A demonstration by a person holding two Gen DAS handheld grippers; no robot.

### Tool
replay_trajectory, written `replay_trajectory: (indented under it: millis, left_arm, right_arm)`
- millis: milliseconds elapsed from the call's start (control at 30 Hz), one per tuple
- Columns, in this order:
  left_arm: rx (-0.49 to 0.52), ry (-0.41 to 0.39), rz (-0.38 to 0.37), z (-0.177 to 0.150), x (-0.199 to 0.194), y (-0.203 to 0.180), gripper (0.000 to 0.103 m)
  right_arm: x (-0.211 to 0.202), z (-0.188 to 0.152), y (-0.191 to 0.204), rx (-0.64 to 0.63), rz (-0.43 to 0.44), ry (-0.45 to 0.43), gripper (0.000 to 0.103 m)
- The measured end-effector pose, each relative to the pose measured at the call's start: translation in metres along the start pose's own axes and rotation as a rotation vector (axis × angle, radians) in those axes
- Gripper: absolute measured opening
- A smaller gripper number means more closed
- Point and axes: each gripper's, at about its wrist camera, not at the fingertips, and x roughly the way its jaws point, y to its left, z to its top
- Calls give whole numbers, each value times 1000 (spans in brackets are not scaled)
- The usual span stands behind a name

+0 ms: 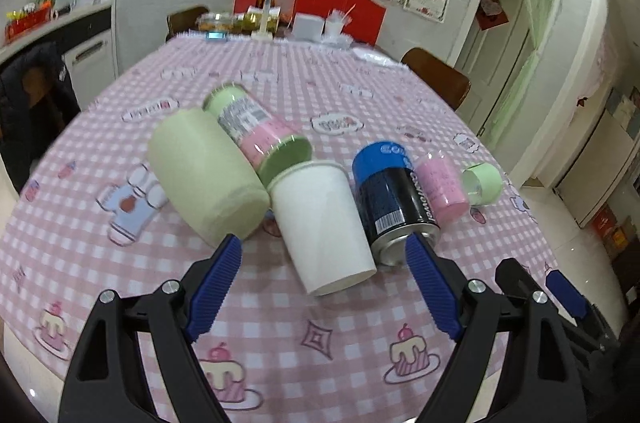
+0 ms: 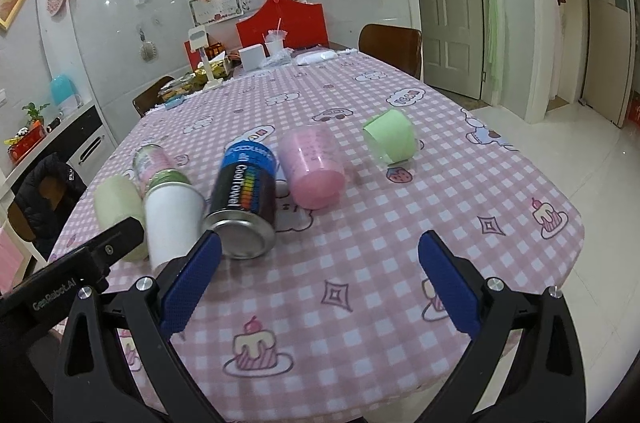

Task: Flip cup upside down
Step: 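Move the left tool toward the white paper cup and close on it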

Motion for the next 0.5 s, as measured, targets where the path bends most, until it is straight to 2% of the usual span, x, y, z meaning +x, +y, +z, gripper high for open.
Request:
replay_trajectory:
  millis: [300, 500]
  left_arm:
    - [-97, 98, 38, 3, 46, 2, 83]
    - [-122, 142, 62, 5, 66, 4, 83]
  right_arm:
    - [26, -2, -12, -4, 4, 62, 95]
    - [34, -4, -15, 5, 0, 84, 95]
